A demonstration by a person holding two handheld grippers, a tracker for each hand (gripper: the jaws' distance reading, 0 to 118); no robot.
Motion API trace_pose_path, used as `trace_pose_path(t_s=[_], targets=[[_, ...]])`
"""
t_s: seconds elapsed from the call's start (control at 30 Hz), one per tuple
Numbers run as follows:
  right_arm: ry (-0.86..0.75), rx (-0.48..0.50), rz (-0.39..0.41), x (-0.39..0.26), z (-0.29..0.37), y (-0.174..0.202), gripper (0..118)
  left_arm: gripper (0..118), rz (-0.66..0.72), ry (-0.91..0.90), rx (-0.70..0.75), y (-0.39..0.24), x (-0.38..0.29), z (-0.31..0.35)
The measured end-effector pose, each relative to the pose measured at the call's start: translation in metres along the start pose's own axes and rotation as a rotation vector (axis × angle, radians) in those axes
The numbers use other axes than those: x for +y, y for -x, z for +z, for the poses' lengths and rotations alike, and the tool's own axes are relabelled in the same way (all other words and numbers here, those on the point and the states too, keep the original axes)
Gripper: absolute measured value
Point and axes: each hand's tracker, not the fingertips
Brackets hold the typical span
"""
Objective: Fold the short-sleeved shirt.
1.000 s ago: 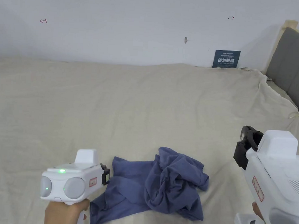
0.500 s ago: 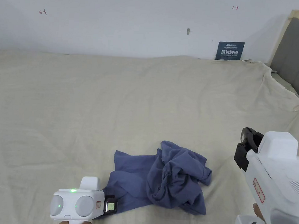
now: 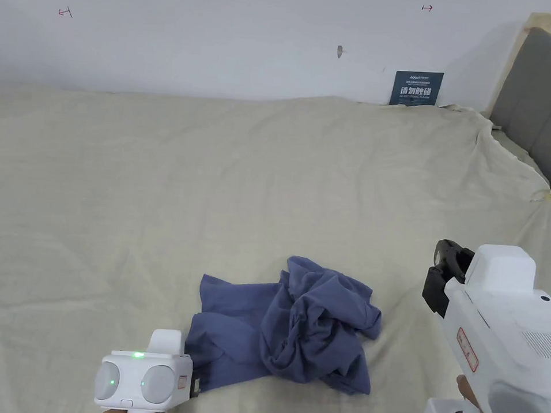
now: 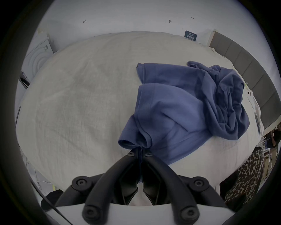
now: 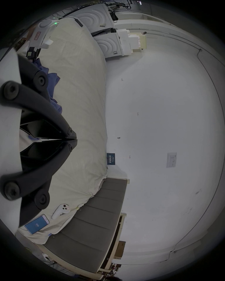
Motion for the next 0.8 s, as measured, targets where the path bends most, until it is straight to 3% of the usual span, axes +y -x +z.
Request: trace_pose_path(t_s=[0.23,0.4,0.47,0.53,0.57,0.8], targets=[[0.215,0.011,-0.051,-0.024,-0.059,-0.015,0,1,0.031,-0.113,-0.092,0.014,0.015,0.039],[0.395,0.014,-0.012,-0.056,-0.116,-0.015,9,1,0.068,-0.157,-0.132,0.023,0.028,0.052],[0.473,0.020,-0.007,-0.069,-0.137,-0.014,23,1,0.066,-0.163,-0.140,0.023,0.033,0.054],[0.530,0.026,-0.025,-0.081,-0.153,-0.012,72,1,0.062,-0.166,-0.148,0.022,0.036,0.054],[0.538,0.031,-0.028,-0.086,-0.160,-0.011,82,1,0.059,-0.166,-0.148,0.022,0.036,0.053],[0.683,-0.020,-0.056,-0.114,-0.203,-0.007,85,1,0.045,-0.150,-0.169,0.022,0.041,0.047]])
